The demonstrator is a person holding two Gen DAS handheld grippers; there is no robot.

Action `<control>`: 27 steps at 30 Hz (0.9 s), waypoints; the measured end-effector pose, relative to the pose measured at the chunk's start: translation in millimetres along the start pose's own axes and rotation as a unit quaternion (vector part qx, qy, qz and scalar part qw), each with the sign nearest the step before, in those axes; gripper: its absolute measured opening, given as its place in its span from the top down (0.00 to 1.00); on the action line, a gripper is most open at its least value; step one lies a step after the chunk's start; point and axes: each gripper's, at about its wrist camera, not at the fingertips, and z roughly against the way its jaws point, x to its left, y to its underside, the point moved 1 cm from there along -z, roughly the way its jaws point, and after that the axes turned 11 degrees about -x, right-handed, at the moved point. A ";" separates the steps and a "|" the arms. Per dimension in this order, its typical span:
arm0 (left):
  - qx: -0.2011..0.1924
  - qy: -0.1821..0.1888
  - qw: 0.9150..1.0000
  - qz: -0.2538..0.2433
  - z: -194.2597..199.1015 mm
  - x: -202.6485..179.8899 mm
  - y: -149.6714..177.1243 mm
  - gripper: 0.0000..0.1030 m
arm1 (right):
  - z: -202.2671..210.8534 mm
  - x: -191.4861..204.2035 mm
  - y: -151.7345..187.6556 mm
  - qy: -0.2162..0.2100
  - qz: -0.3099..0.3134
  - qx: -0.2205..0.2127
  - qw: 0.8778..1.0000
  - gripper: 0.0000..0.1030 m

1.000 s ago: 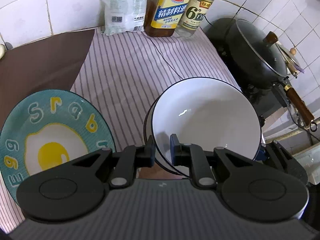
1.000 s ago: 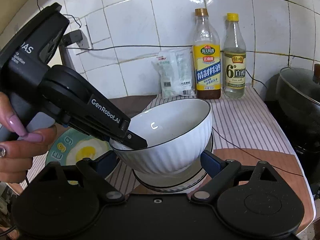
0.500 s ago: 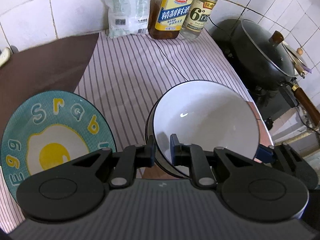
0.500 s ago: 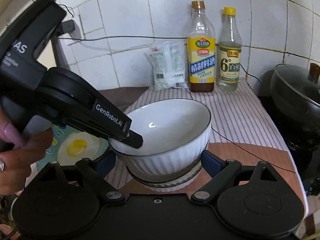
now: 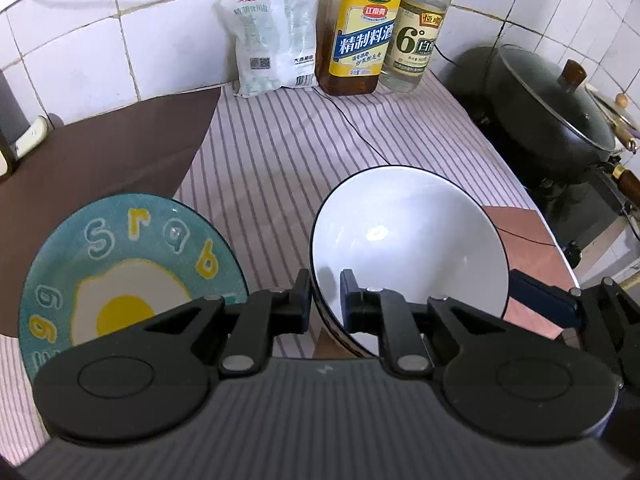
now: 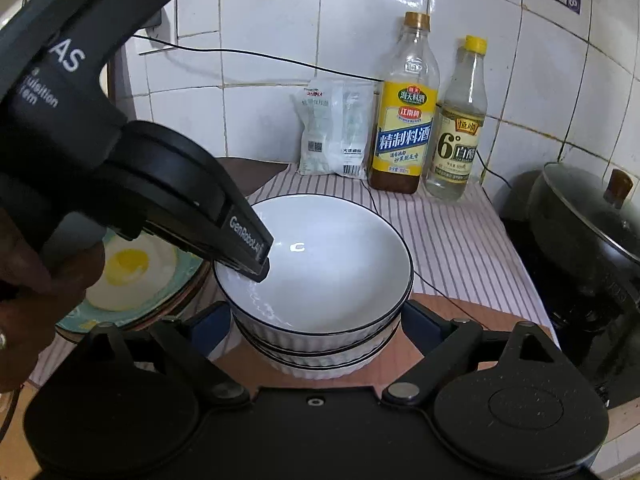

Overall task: Organize plates and bowls
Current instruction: 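Lower the third bowl into the nested bowls and open the left tool, then grasp the rim of the three-bowl stack with the left tool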

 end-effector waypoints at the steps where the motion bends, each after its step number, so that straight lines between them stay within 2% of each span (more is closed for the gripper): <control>1: -0.002 -0.001 1.000 -0.002 -0.1 0.0 1.0 0.87 | -0.5 -0.8 0.9 -0.001 -0.002 0.000 1.000 0.08; 7: 0.004 0.001 1.000 0.022 -3.3 5.3 3.1 0.84 | 1.2 -1.1 7.7 0.005 -0.003 -0.003 1.000 0.08; 11: 0.011 0.020 0.998 0.056 7.7 12.1 -0.5 0.82 | 19.2 -0.4 12.6 0.003 0.011 -0.020 1.000 0.08; 14: 0.008 0.026 0.997 0.078 18.1 18.4 -3.2 0.77 | 36.7 -7.3 16.6 -0.002 -0.003 -0.043 0.999 0.08; 18: 0.004 0.040 0.992 0.122 31.8 27.3 -1.9 0.75 | 53.1 -13.8 22.4 -0.003 -0.008 -0.060 0.998 0.08; 22: -0.003 0.047 0.986 0.159 41.5 34.0 6.1 0.71 | 62.3 -11.5 33.0 -0.005 0.023 -0.072 0.997 0.08; 27: -0.006 0.057 0.975 0.215 43.1 38.6 27.7 0.67 | 49.3 -10.3 57.0 -0.019 0.051 -0.048 0.997 0.08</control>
